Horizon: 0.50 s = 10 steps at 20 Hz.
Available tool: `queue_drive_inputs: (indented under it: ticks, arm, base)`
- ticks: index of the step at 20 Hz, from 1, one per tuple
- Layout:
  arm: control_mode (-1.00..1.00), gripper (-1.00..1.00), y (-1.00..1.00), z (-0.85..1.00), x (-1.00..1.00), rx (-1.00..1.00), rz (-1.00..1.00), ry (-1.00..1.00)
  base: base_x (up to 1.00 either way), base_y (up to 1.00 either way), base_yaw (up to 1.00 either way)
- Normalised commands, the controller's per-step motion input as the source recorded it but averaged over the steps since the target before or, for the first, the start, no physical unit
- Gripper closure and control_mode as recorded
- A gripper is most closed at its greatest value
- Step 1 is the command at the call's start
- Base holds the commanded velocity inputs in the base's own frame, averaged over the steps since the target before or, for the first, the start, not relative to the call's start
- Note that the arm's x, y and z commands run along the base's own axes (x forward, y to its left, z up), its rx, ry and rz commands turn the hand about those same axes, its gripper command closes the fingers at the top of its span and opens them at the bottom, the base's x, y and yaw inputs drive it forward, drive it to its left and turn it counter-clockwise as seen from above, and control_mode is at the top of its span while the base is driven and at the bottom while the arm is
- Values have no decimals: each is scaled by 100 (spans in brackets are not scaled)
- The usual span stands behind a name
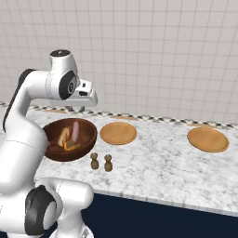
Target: Place one bun and one sausage from the bowl on each plate.
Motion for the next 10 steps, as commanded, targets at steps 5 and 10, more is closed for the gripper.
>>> queue_drive_inputs:
  ticks: [5, 10]
  arm:
    - [-100, -100, 27, -30, -4, -1, 0, 0]
    - [-100, -100, 61, -50, 39, -1, -1, 20]
  base:
    - [0, 0, 0]
    - [0, 0, 0]
